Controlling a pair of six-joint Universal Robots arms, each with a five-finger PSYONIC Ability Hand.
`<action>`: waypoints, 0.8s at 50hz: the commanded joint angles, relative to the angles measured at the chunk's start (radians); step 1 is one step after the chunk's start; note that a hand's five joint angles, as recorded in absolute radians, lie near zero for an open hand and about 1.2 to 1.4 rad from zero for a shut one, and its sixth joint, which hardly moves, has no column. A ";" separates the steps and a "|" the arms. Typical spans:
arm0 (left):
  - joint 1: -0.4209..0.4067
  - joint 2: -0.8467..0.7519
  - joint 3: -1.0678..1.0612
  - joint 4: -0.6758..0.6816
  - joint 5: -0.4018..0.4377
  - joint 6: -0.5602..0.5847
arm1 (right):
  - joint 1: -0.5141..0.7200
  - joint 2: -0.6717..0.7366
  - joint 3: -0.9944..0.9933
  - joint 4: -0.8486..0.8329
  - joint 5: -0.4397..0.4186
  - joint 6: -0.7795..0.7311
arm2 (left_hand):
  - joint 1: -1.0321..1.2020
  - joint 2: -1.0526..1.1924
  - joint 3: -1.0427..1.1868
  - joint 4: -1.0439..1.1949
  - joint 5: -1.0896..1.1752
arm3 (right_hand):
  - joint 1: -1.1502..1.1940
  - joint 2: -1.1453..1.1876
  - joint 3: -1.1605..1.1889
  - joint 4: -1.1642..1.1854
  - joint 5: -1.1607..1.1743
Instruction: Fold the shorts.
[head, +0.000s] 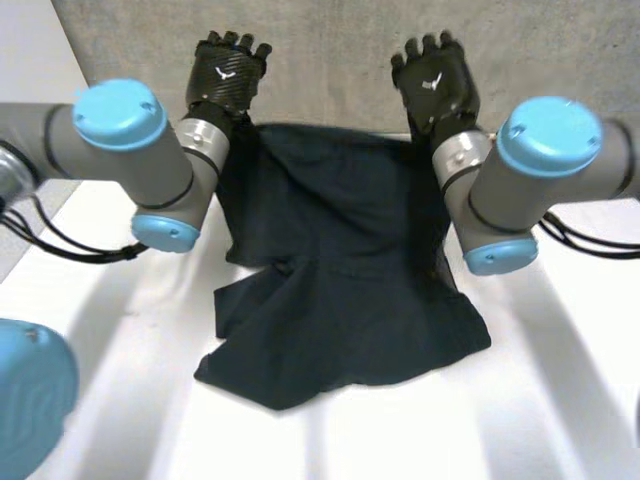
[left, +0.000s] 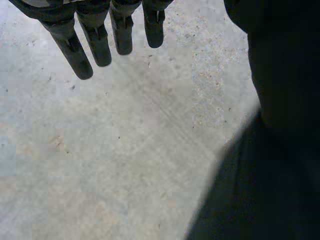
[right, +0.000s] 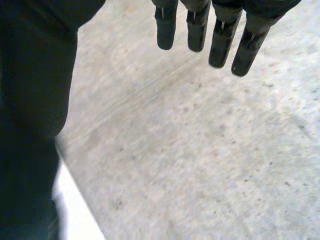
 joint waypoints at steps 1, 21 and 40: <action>-0.014 -0.043 0.017 0.036 -0.007 0.006 | 0.012 0.030 0.017 0.189 0.000 -0.053 | -0.016 -0.059 -0.063 -0.052 -0.064 | -0.047 -0.115 -0.123 -0.126 -0.125; -0.016 0.723 -0.923 -0.222 -0.072 -0.152 | -0.148 -0.457 0.568 0.590 -0.216 0.083 | 0.143 0.100 0.096 0.107 0.095 | -0.047 -0.115 -0.123 -0.126 -0.125; -0.014 0.961 -1.498 -0.202 0.045 -0.269 | -0.363 -0.545 1.034 0.346 -0.497 0.027 | 0.384 0.341 0.337 0.348 0.336 | 0.403 0.336 0.327 0.325 0.325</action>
